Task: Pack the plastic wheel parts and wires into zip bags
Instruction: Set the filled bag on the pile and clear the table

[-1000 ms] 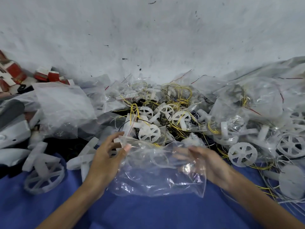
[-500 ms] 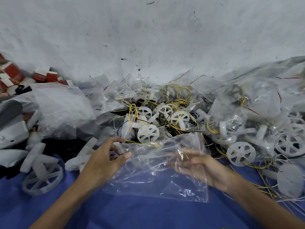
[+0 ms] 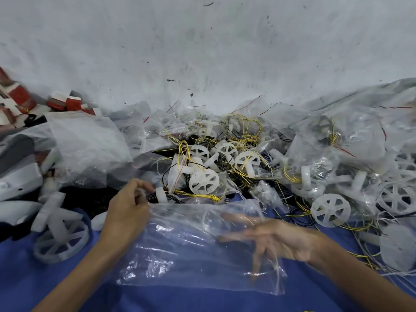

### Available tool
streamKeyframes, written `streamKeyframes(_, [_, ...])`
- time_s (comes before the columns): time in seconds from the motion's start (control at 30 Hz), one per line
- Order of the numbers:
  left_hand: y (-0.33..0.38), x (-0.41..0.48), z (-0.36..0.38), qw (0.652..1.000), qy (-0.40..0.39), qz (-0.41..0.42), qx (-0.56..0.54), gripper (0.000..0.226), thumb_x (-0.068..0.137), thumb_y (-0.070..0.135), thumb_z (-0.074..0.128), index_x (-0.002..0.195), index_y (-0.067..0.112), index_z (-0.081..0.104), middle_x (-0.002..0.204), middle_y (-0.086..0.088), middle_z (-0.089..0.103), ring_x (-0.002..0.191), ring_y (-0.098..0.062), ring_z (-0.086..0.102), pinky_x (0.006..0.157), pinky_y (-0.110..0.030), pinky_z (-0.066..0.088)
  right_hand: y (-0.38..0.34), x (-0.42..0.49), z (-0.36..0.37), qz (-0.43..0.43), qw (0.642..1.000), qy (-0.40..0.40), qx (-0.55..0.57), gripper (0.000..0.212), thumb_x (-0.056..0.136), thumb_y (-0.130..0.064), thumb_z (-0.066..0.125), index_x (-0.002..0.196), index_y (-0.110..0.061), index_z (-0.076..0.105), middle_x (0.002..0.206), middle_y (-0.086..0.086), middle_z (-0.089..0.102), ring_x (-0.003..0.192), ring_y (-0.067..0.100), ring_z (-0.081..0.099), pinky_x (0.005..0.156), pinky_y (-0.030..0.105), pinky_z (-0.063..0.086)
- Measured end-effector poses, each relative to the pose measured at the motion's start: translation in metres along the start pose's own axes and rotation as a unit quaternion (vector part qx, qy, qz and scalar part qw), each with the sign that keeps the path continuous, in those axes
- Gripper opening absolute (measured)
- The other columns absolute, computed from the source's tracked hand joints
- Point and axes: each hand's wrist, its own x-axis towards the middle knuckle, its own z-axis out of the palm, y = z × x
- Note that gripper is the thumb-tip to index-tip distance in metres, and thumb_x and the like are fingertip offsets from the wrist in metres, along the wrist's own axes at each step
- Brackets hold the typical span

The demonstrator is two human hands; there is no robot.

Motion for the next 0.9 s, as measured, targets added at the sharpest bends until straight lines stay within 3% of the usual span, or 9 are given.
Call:
streamKeyframes(0.2, [0.012, -0.025, 0.002, 0.898, 0.062, 0.288, 0.329, 0.025, 0.068, 0.018, 0.068, 0.093, 0.017, 0.063, 0.102, -0.011, 0.049, 0.092, -0.030, 0.042, 0.070, -0.042, 0.036, -0.015, 0.003, 0.003, -0.001, 0.989, 0.049, -0.143, 0.064, 0.080, -0.072, 0.042, 0.139, -0.050, 0.027, 0.136, -0.003, 0.054, 0.069, 0.018, 0.070, 0.064, 0.032, 0.058])
streamKeyframes(0.27, [0.015, -0.033, 0.007, 0.886, -0.018, 0.357, 0.295, 0.030, 0.080, 0.036, 0.055, 0.106, 0.022, 0.059, 0.116, -0.005, 0.050, 0.105, -0.024, 0.044, 0.085, -0.041, 0.033, -0.027, 0.003, -0.006, 0.015, 0.985, 0.070, -0.156, 0.078, 0.078, -0.078, 0.016, 0.137, -0.034, 0.040, 0.128, 0.004, 0.060, 0.065, 0.017, 0.068, 0.061, 0.029, 0.056])
streamKeyframes(0.33, [0.011, -0.042, 0.016, 0.865, -0.126, 0.381, 0.300, 0.042, 0.091, 0.052, 0.039, 0.122, 0.025, 0.052, 0.126, 0.001, 0.050, 0.116, -0.018, 0.046, 0.101, -0.040, 0.034, -0.043, 0.008, -0.016, 0.003, 0.966, 0.189, -0.174, 0.096, 0.075, -0.079, 0.007, 0.106, -0.009, 0.064, 0.097, 0.012, 0.072, 0.047, 0.011, 0.056, 0.040, 0.018, 0.037])
streamKeyframes(0.43, [0.003, -0.048, 0.024, 0.841, -0.213, 0.355, 0.349, 0.062, 0.092, 0.066, 0.025, 0.132, 0.025, 0.049, 0.133, 0.006, 0.051, 0.126, -0.013, 0.047, 0.112, -0.041, 0.026, -0.058, 0.028, -0.031, -0.141, 0.846, 0.451, -0.246, 0.055, 0.092, -0.052, 0.041, 0.069, -0.008, 0.063, 0.059, 0.004, 0.065, 0.043, 0.011, 0.048, 0.043, 0.022, 0.032])
streamKeyframes(0.5, [0.000, -0.047, 0.026, 0.835, -0.210, 0.358, 0.361, 0.058, 0.092, 0.063, 0.029, 0.128, 0.024, 0.054, 0.128, 0.007, 0.054, 0.122, -0.014, 0.050, 0.111, -0.044, 0.029, -0.065, 0.048, -0.036, -0.172, 0.773, 0.494, -0.358, 0.010, 0.090, -0.025, 0.059, 0.085, -0.017, 0.064, 0.080, -0.007, 0.065, 0.065, 0.004, 0.058, 0.060, 0.018, 0.046])
streamKeyframes(0.53, [-0.001, -0.046, 0.027, 0.834, -0.201, 0.366, 0.360, 0.053, 0.092, 0.060, 0.033, 0.123, 0.024, 0.058, 0.123, 0.007, 0.056, 0.117, -0.014, 0.053, 0.108, -0.044, 0.031, -0.067, 0.059, -0.035, -0.141, 0.765, 0.454, -0.433, 0.013, 0.087, -0.022, 0.064, 0.099, -0.020, 0.063, 0.095, -0.011, 0.061, 0.080, 0.002, 0.057, 0.073, 0.017, 0.048])
streamKeyframes(0.63, [0.000, -0.044, 0.031, 0.839, -0.161, 0.395, 0.339, 0.034, 0.092, 0.045, 0.040, 0.100, 0.024, 0.065, 0.104, 0.009, 0.059, 0.099, -0.014, 0.059, 0.094, -0.036, 0.034, -0.067, 0.091, -0.034, -0.068, 0.762, 0.379, -0.520, 0.039, 0.080, -0.029, 0.070, 0.114, -0.016, 0.057, 0.111, -0.007, 0.052, 0.103, 0.010, 0.050, 0.094, 0.027, 0.041])
streamKeyframes(0.8, [-0.002, -0.041, 0.032, 0.855, -0.125, 0.404, 0.299, 0.017, 0.089, 0.029, 0.047, 0.083, 0.023, 0.062, 0.087, 0.009, 0.057, 0.083, -0.014, 0.057, 0.085, -0.030, 0.036, -0.067, 0.088, -0.033, -0.128, 0.756, 0.438, -0.470, 0.011, 0.093, -0.026, 0.054, 0.093, -0.017, 0.048, 0.090, 0.000, 0.059, 0.076, 0.006, 0.064, 0.066, 0.024, 0.056])
streamKeyframes(0.9, [0.000, -0.040, 0.033, 0.867, -0.100, 0.403, 0.275, 0.019, 0.089, 0.026, 0.042, 0.081, 0.021, 0.059, 0.083, 0.009, 0.057, 0.079, -0.013, 0.056, 0.081, -0.027, 0.035, -0.075, 0.053, -0.039, -0.204, 0.799, 0.500, -0.262, 0.009, 0.095, -0.027, 0.051, 0.091, -0.018, 0.050, 0.096, -0.002, 0.061, 0.072, 0.002, 0.067, 0.056, 0.015, 0.053])
